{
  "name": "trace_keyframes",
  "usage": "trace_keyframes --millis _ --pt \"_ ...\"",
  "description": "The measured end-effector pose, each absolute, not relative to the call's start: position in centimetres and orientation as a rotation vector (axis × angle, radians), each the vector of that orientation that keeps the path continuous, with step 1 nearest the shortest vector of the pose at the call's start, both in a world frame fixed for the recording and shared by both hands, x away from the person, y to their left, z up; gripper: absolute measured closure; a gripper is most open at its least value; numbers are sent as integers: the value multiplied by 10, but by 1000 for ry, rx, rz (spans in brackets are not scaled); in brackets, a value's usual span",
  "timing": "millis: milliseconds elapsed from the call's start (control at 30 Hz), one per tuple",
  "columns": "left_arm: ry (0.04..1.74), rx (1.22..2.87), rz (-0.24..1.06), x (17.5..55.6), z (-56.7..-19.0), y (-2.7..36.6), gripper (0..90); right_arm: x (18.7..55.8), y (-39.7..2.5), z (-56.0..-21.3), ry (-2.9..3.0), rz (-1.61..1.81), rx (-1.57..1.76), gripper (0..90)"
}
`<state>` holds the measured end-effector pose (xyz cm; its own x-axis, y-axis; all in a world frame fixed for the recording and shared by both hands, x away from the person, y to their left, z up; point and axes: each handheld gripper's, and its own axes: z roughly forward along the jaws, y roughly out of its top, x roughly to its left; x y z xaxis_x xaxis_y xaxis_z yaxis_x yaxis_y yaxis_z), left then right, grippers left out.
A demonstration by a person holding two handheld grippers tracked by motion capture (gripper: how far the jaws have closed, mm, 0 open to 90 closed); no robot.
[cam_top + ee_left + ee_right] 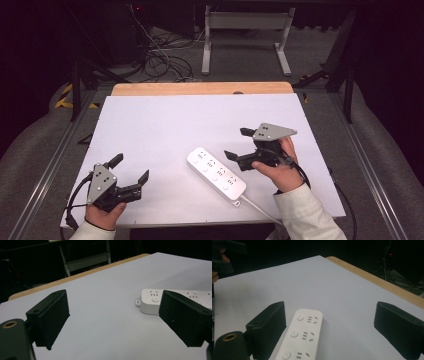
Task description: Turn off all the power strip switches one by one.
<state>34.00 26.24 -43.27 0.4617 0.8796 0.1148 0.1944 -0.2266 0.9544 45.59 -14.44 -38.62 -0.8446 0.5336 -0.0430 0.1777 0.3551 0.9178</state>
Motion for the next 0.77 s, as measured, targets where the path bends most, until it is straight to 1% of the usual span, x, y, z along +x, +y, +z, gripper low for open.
trace_keyframes --millis 200,333,533,667,767 --pt "926 1706 848 339 -432 262 101 448 -181 -404 2237 1489 709 83" --pt "924 1727 838 338 -435 264 101 444 -204 -423 2228 1471 745 64" --pt "937 1722 821 336 -440 269 97 433 -234 -455 2243 1384 806 62" --pt "952 1718 830 338 -445 271 97 430 -242 -470 2255 1368 842 59" --pt "954 1716 829 339 -447 272 97 431 -242 -473 2249 1376 846 59"
